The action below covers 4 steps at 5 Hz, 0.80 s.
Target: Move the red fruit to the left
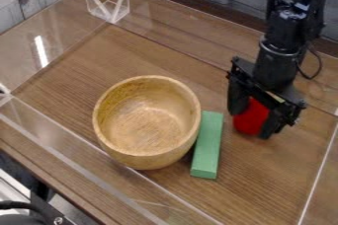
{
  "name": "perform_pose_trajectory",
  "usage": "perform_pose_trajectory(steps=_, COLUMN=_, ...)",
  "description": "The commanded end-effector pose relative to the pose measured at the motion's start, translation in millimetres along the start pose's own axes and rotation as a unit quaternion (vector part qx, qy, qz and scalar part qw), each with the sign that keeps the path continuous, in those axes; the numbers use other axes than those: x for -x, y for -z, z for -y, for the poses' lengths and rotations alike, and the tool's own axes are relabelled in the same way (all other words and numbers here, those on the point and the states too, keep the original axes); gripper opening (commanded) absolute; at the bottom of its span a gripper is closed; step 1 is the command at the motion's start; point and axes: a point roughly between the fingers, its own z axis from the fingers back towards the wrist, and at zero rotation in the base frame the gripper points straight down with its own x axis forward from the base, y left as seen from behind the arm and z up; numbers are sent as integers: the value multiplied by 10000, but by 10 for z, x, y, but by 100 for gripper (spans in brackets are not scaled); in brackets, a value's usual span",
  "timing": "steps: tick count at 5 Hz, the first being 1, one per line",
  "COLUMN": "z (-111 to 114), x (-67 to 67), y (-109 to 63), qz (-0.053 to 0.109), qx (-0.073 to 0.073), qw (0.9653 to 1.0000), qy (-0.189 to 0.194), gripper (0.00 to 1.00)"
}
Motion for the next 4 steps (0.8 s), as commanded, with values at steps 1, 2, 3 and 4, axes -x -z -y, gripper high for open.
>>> perform_pose_trajectory(steps=1, z=36, x=-113, y=-143, qz=355, qx=-39, qw=9994, qy=0, gripper=0)
perform_pose_trajectory(steps=2, z=44, x=-156, y=-175, qz=487, qx=17, qw=9985, qy=-233, gripper=100)
perform_pose_trajectory(steps=3, z=61, x=-167, y=-237, qz=551, qx=25, qw=9977, qy=-403, gripper=100)
perform_pose_trajectory(steps=4, z=47, x=-142, y=-170, qz=574, qx=9, qw=9981, qy=-238, gripper=100)
